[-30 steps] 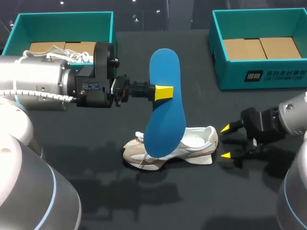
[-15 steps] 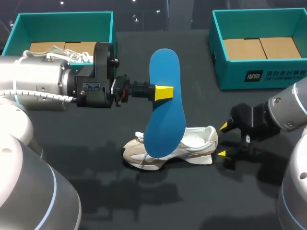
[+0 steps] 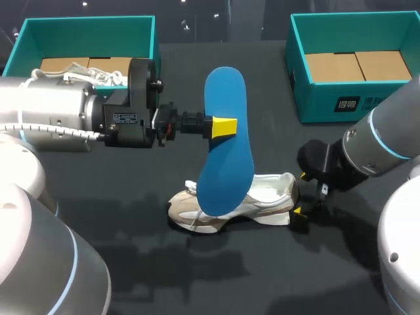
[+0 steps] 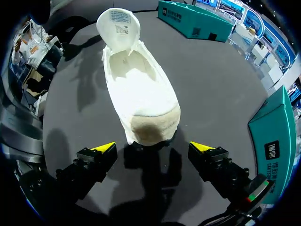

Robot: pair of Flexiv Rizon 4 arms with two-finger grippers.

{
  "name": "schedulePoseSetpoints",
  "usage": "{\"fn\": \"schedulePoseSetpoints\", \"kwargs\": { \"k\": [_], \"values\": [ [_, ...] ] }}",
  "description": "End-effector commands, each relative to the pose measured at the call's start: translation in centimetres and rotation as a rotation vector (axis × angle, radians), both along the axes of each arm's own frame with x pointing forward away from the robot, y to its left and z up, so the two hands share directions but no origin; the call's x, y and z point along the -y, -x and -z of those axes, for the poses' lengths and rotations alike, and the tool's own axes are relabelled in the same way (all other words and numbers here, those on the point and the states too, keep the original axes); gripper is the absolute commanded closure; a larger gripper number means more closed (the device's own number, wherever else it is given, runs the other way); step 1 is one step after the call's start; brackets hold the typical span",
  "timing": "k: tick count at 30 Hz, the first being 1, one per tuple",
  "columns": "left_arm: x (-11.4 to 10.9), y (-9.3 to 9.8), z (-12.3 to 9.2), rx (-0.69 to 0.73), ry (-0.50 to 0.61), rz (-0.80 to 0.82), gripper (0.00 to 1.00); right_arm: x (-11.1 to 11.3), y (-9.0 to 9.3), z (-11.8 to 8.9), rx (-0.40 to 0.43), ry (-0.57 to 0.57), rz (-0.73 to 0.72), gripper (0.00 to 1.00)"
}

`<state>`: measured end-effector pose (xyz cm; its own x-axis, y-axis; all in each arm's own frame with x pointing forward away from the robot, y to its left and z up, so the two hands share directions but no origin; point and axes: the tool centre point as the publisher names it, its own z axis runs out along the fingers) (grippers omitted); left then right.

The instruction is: Take the shoe out of the shoebox, open the shoe tongue, remove and reinsert the insole, then place the shoe into the shoebox

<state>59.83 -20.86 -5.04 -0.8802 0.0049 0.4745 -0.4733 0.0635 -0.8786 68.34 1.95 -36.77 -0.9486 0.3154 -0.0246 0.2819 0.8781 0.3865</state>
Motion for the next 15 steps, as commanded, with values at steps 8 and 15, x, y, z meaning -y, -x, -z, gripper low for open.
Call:
{"fn": "schedulePoseSetpoints", "kwargs": {
  "k": [8,15],
  "values": [
    [0.1,0.0,0.1,0.0,0.002,-0.001,1.0,-0.7,-0.5,-1.0,-0.089,0.231,-0.005,0.0],
    [0.1,0.0,0.1,0.0,0.002,-0.001,1.0,-1.6,-0.3,-1.2,-0.091,0.239,-0.031,0.0]
  ]
}}
